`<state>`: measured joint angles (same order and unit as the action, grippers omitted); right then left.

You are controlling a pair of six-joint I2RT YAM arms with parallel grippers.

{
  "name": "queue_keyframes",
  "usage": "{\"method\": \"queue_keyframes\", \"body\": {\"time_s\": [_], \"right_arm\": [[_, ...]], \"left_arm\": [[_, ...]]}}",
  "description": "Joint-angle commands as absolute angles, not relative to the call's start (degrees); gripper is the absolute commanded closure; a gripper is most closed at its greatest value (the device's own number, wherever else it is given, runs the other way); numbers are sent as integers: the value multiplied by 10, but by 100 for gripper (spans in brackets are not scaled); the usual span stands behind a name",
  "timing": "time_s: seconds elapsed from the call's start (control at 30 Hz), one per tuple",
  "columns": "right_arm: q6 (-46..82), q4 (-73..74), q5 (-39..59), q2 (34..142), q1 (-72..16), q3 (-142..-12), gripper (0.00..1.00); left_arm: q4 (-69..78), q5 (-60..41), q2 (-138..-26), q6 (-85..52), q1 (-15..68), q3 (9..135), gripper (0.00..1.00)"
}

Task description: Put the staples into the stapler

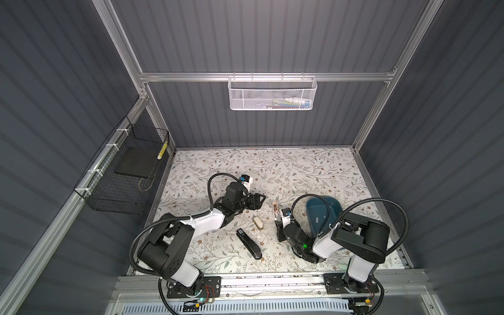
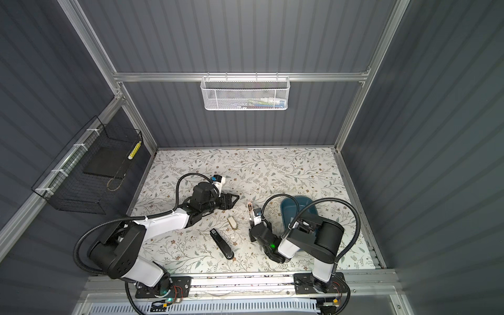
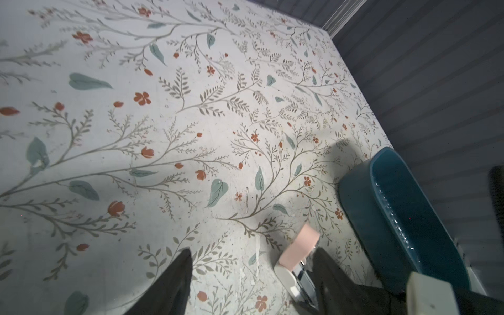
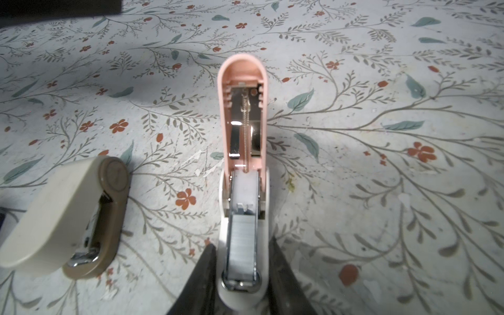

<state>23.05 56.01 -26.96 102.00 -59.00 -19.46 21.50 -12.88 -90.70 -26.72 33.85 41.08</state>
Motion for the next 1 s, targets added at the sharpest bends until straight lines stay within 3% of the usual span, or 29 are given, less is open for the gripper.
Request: {"method": "queue_keyframes", "body": {"time_s": [0.0,0.33,0.7,0.97], "right_arm": [[210,541,-207,1050,-599,-180,79],[207,556,-202,1068,-604,-186,81],[219,549,-214,1062,-603,-187,81],[227,549,-216,1056,-604,-183,81]], "left_arm": [[246,-165,-943,-280,343,431,32],[312,-227,-1003,-273,369,447,36],[338,-193,-1000,-236,452,381,60],[359,-146,-988,-238,488,352,58]]}}
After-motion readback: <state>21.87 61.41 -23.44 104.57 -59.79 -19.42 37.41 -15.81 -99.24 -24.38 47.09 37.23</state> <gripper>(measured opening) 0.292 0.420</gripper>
